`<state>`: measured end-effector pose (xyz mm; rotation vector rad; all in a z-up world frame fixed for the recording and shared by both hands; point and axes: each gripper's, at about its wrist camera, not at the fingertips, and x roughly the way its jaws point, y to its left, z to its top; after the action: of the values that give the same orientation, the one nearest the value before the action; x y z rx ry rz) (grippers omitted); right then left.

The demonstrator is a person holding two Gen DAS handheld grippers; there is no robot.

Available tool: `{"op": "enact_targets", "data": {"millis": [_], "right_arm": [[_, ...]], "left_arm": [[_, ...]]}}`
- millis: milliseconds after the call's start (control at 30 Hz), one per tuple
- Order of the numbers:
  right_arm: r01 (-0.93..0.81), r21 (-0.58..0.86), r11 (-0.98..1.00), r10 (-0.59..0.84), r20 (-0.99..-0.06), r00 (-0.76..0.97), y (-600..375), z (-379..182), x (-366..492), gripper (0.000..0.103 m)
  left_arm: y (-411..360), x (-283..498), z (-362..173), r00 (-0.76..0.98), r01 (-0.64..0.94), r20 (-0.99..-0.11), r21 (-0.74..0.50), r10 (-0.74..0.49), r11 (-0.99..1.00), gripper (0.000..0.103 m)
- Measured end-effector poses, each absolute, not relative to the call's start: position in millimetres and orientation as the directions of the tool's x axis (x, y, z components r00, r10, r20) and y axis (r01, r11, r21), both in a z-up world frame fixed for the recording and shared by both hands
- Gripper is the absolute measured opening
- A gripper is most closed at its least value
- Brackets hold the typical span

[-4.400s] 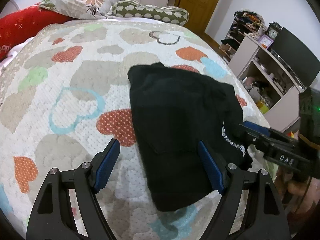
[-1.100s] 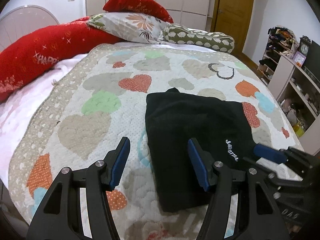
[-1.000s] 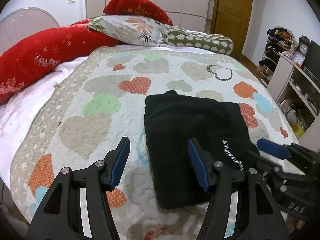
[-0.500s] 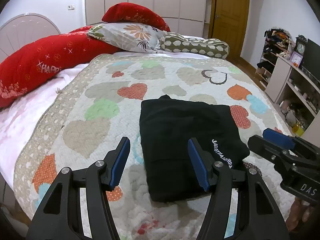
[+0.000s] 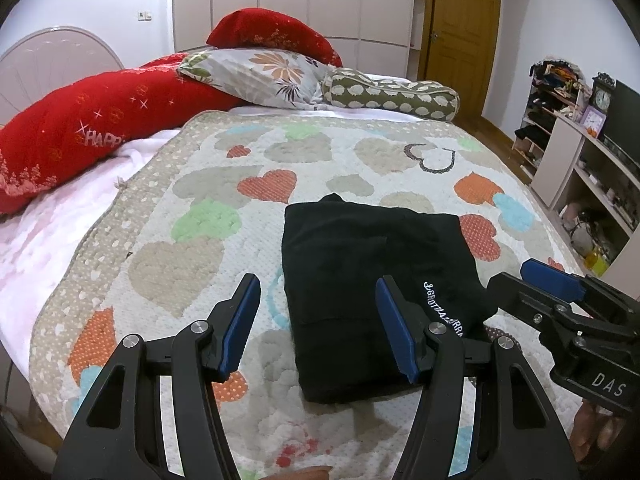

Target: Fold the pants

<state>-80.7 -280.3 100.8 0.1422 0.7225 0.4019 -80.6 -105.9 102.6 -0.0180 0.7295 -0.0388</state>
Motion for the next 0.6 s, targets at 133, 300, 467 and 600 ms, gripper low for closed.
{"op": "enact_targets", "data": {"millis": [133, 300, 467, 600], "right_arm": [[-0.316, 0.258, 0.913, 0.408, -0.62, 0.67, -277.3, 98.8, -80.1, 0.062], [-0.315, 0.265, 0.911, 0.412, -0.62, 0.668, -276.8, 97.1, -78.7, 0.062], [-0.321, 0.261, 0.911, 0.413, -0.625, 0.663, -275.5, 96.6, -77.7, 0.062], [-0.322, 0.263, 0.909, 0.415, -0.625, 0.661, -273.8, 96.3, -77.4, 0.062]], "left_arm": [[-104.8, -81.7, 103.0, 0.746, 0.024, -0.665, -0.028, -0.037, 0.999, 0.06], [-104.6, -81.4, 103.2, 0.746, 0.025, -0.664, -0.028, -0.037, 0.999, 0.06], [-102.0, -81.8, 103.3, 0.749, 0.019, -0.662, -0.029, -0.033, 0.999, 0.06], [-100.9, -82.5, 103.4, 0.748, 0.017, -0.663, -0.028, -0.031, 0.999, 0.06]]}}
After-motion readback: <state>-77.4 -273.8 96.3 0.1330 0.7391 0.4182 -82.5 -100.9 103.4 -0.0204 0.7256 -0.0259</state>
